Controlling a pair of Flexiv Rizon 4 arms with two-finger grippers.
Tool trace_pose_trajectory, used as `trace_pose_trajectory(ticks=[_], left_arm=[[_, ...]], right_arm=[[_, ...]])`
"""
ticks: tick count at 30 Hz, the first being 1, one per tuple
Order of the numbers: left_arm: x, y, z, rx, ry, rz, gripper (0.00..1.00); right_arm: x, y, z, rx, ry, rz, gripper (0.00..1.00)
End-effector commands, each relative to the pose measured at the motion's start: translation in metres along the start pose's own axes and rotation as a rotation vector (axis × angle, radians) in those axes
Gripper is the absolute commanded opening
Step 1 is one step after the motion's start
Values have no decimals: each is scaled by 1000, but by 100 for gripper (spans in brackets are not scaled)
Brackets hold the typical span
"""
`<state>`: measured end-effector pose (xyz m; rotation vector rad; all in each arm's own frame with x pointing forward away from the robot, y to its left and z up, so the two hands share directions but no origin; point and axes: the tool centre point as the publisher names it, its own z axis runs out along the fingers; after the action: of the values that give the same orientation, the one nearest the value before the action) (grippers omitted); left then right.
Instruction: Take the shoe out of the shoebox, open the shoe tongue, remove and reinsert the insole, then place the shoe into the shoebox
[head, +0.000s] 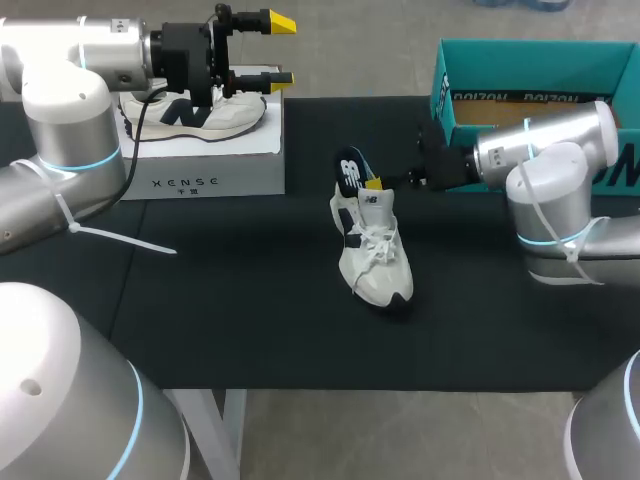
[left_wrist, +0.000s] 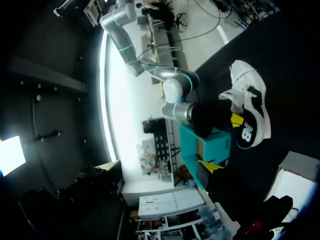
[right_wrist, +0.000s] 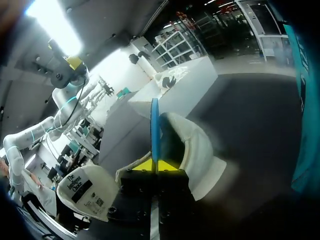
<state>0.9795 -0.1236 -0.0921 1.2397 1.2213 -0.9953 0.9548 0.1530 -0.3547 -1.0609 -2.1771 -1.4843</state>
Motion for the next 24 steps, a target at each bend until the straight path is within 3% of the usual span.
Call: trace_pose_trajectory(ticks=[1, 6, 7, 8, 9, 18, 20, 23, 24], left_arm=[[0, 0, -1, 2, 3, 1, 100], [0, 0, -1, 2, 3, 1, 100], [0, 0, -1, 2, 3, 1, 100], [0, 0, -1, 2, 3, 1, 100], [0, 0, -1, 2, 3, 1, 100], [0, 0, -1, 2, 3, 1, 100], [0, 0, -1, 2, 3, 1, 100], [0, 0, -1, 2, 3, 1, 100], [0, 0, -1, 2, 3, 1, 100]], right_arm=[[10, -15, -6, 2, -15, 9, 0], [14, -17, -9, -10, -14, 5, 0], [14, -13, -9, -14, -14, 1, 7], [13, -9, -10, -17, -15, -8, 42], [13, -4, -10, -17, -16, -15, 45], [3, 30, -4, -25, -20, -58, 40], [2, 35, -2, -23, -18, -62, 33], [1, 37, 0, -15, -22, -64, 0], [1, 36, 1, -10, -22, -61, 0]])
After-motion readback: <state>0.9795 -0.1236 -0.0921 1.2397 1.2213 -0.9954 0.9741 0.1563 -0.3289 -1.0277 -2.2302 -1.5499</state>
